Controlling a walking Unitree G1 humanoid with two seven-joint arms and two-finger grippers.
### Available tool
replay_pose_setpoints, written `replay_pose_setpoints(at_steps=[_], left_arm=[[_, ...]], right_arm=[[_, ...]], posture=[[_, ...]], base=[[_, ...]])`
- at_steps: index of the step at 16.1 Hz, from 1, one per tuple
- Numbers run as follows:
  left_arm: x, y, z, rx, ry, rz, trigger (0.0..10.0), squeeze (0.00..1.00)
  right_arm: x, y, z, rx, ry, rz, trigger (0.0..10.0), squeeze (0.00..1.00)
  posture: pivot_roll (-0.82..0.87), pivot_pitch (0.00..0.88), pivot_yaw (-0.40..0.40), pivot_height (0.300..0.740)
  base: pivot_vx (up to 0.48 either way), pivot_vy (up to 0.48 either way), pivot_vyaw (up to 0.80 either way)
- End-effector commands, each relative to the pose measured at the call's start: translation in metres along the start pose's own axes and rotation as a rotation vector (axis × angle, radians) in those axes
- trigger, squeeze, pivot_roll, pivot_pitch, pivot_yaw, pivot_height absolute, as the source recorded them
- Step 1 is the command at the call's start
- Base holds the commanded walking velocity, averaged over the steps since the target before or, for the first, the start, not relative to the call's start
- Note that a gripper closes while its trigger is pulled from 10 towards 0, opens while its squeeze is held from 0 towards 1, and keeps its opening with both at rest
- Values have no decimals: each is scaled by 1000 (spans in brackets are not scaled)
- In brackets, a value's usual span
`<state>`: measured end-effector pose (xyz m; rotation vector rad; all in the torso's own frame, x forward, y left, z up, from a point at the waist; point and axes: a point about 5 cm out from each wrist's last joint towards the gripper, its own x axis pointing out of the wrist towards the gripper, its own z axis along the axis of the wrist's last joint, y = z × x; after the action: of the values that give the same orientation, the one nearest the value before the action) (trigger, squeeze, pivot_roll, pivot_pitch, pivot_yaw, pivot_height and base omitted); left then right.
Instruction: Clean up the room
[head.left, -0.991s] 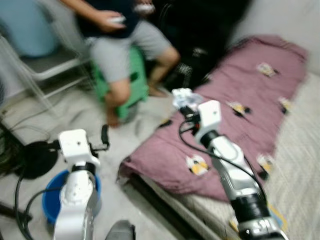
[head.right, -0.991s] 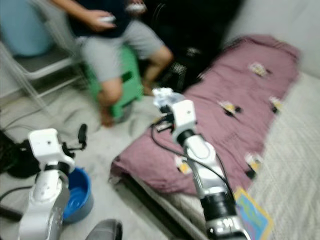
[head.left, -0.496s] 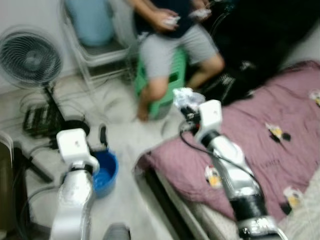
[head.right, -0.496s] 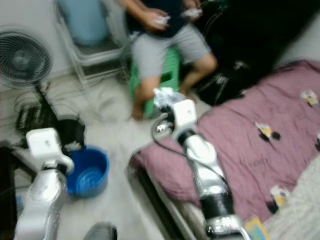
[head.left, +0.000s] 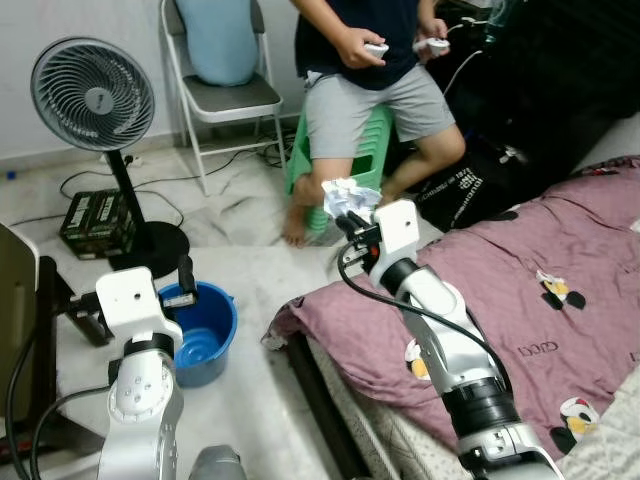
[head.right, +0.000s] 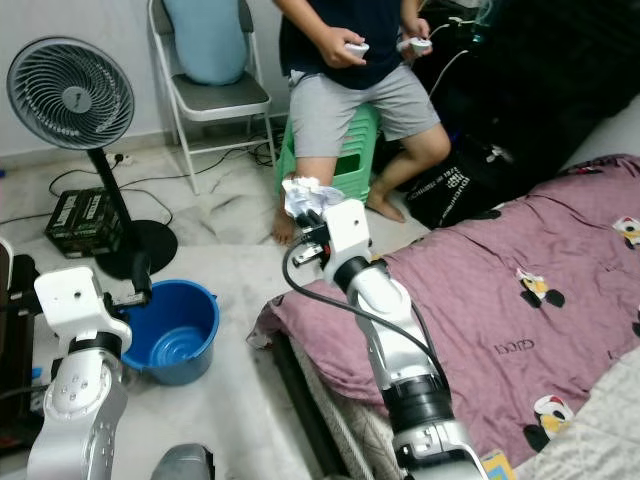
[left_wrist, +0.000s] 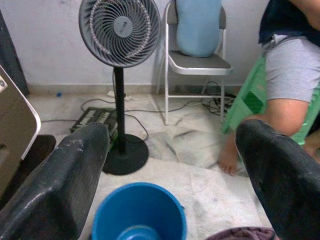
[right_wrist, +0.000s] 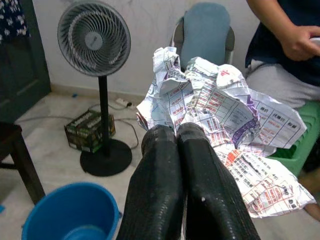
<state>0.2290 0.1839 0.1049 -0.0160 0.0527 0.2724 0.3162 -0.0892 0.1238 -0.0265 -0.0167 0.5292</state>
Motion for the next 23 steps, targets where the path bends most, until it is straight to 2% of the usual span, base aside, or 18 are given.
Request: replay_pose_setpoints(at_steps=[1, 5, 8, 10, 15, 23], left_arm=[[10, -9, 3, 6, -14, -49, 10000, 0], [28, -34, 6, 15, -9, -191, 10000, 0], [31, -42, 5, 22, -2, -236, 10000, 0], [31, -41, 4, 27, 3, -243, 10000, 0], [24, -27, 0, 26, 11, -194, 10000, 0], [23, -29, 1, 8, 9, -193, 10000, 0]], right_arm=[[-5, -10, 5, -29, -22, -44, 10000, 0], [-29, -33, 0, -38, -15, -199, 10000, 0], [-38, -31, -4, -32, -18, -233, 10000, 0], [-37, -27, -5, -34, -16, -218, 10000, 0], [-25, -20, -2, -31, -17, -165, 10000, 0], [-24, -20, 0, -40, -18, -145, 10000, 0]], posture=[[3, 0, -80, 740], [-112, 0, 34, 740], [-126, 0, 64, 740], [-106, 0, 53, 740], [-64, 0, 17, 740], [-59, 0, -4, 740]], base=[[0, 0, 0], [0, 0, 0], [0, 0, 0], [0, 0, 647], [0, 0, 800], [0, 0, 800]])
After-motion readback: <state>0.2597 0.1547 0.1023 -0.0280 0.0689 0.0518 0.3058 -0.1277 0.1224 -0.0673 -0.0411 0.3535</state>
